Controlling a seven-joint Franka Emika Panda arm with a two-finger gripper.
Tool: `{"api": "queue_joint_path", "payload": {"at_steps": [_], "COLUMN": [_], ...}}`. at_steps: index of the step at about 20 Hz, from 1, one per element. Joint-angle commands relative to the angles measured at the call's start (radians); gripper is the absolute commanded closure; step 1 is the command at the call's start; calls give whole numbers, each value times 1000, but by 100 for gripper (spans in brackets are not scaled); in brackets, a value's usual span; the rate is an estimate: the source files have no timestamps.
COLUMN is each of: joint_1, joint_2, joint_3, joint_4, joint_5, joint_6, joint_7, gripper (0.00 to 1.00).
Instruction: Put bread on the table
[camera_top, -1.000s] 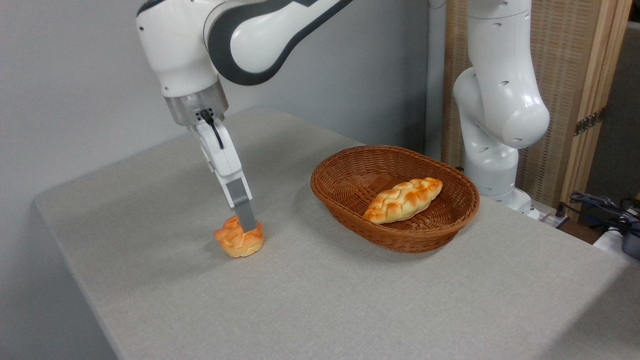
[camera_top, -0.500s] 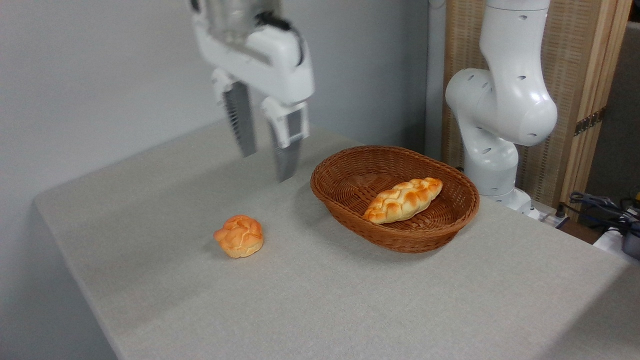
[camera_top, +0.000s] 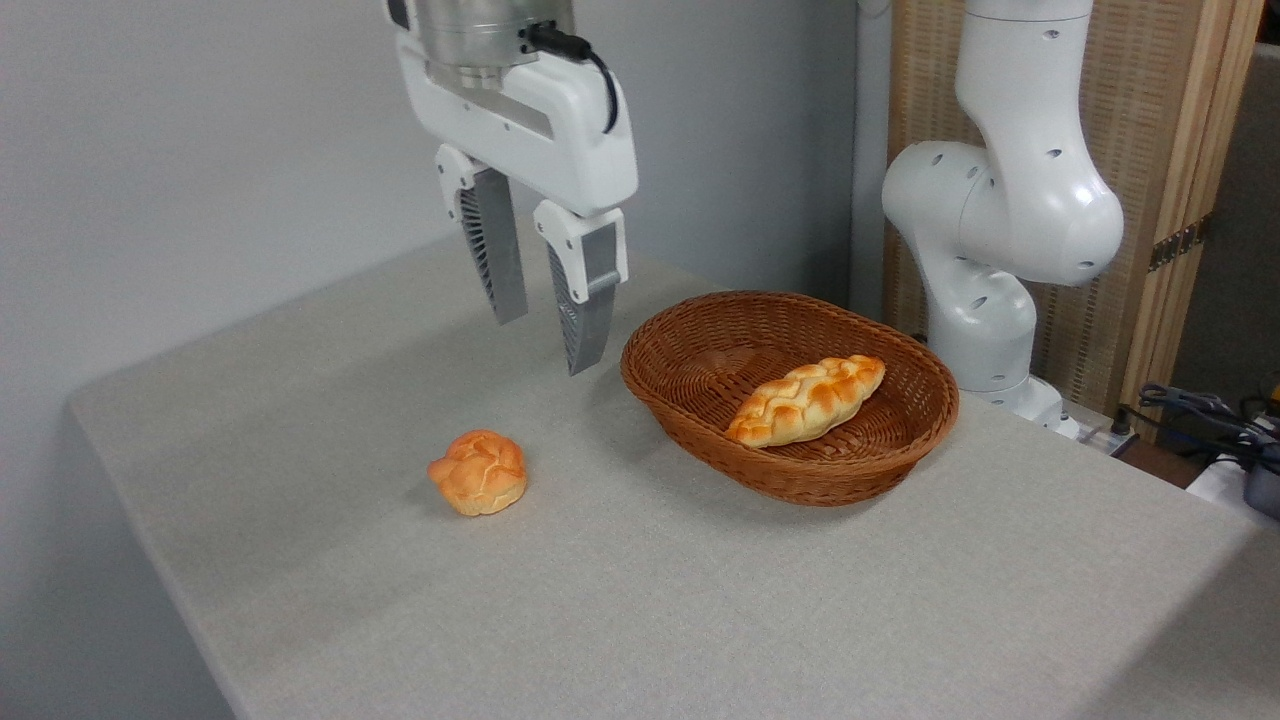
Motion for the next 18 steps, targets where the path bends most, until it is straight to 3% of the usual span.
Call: {"api": "queue_joint_path", "payload": {"at_steps": [1, 6, 18], "joint_1": [25, 25, 26], "joint_2": [24, 31, 31], "joint_3": [-44, -70, -64], "joint_4": [23, 24, 24], "joint_5": [61, 116, 75], "joint_6": [15, 20, 11], "joint_7": [-77, -80, -72], "gripper": [0, 0, 0]}}
